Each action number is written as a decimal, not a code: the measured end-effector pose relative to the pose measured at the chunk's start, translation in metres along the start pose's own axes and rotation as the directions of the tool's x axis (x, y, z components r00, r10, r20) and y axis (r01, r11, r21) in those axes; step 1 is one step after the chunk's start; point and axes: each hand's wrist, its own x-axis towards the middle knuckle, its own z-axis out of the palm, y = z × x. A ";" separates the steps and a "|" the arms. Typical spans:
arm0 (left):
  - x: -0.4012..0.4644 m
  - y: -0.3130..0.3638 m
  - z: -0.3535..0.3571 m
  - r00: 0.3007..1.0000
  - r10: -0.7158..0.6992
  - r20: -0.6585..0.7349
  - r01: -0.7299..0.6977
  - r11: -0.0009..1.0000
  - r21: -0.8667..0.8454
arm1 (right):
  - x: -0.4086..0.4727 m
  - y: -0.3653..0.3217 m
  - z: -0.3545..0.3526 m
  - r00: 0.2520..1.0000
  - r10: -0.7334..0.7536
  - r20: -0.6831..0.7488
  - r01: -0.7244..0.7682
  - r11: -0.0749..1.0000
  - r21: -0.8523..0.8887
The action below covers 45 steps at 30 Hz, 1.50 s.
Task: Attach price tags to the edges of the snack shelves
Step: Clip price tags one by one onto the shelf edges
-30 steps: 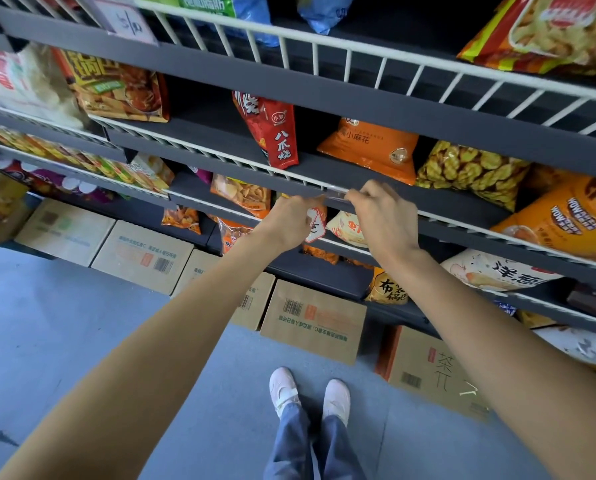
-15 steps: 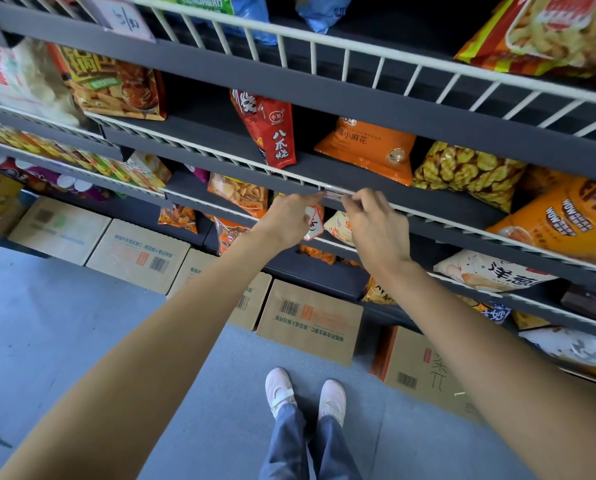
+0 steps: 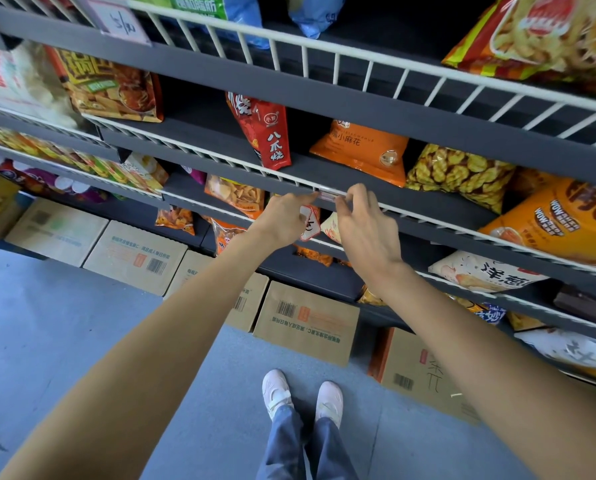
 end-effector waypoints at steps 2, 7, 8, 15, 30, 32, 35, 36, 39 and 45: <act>-0.001 0.001 0.000 1.000 -0.011 0.002 0.011 1.000 -0.014 | 0.000 0.002 -0.001 1.000 -0.006 0.010 0.006 1.000 -0.001; 0.000 0.006 -0.001 0.999 -0.034 -0.009 0.034 0.998 -0.058 | 0.002 0.005 -0.001 1.000 -0.024 0.009 0.024 1.000 0.017; 0.000 0.006 -0.001 0.999 -0.036 -0.015 0.035 0.997 -0.074 | 0.003 0.006 -0.001 0.999 -0.031 0.005 0.031 0.999 0.030; -0.002 -0.002 0.005 0.998 -0.024 -0.066 0.012 0.984 -0.177 | 0.003 0.014 0.006 0.998 -0.056 -0.014 0.058 0.987 0.150; -0.001 -0.010 0.016 0.994 0.038 -0.105 -0.073 0.935 -0.347 | -0.006 0.052 0.049 0.919 -0.351 -0.181 0.330 0.934 -0.134; 0.000 -0.010 0.018 0.993 0.040 -0.109 -0.076 0.933 -0.353 | -0.006 0.051 0.050 0.922 -0.341 -0.184 0.325 0.939 -0.112; 0.001 -0.009 0.018 0.993 0.025 -0.112 -0.063 0.935 -0.349 | -0.006 0.049 0.049 0.931 -0.315 -0.186 0.313 0.949 -0.041; 0.001 -0.009 0.019 0.993 0.020 -0.117 -0.059 0.936 -0.348 | -0.006 0.048 0.049 0.934 -0.303 -0.188 0.304 0.952 -0.022; 0.001 -0.008 0.020 0.991 0.013 -0.136 -0.057 0.944 -0.326 | -0.006 0.048 0.047 0.950 -0.256 -0.182 0.273 0.959 0.078; 0.000 -0.009 0.026 0.976 -0.020 -0.217 -0.061 0.931 -0.360 | 0.000 0.039 0.025 0.998 -0.051 -0.030 0.059 0.880 0.472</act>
